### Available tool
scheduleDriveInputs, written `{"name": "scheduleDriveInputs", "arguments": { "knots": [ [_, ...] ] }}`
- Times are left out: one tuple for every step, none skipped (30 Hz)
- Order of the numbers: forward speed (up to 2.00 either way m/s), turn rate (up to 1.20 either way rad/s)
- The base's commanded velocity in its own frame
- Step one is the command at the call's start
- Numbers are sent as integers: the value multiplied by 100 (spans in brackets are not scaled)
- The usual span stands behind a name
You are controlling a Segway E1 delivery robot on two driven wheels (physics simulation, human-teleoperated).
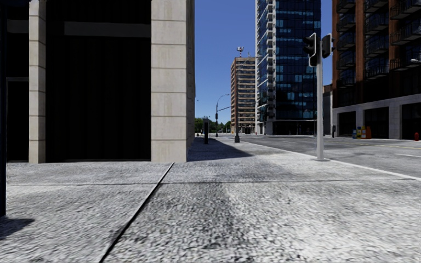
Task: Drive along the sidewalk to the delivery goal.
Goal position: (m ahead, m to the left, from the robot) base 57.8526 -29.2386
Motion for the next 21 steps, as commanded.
{"name": "scheduleDriveInputs", "arguments": {
  "knots": [
    [200, 0],
    [200, 0],
    [200, 0],
    [200, 0],
    [200, 0],
    [200, 0],
    [200, 0],
    [200, 0],
    [200, 0],
    [200, 0],
    [200, 0],
    [200, 0],
    [200, 0],
    [200, 0],
    [200, 0],
    [200, 0],
    [200, -4],
    [200, -6],
    [200, -7],
    [200, -7],
    [200, -8]
  ]
}}
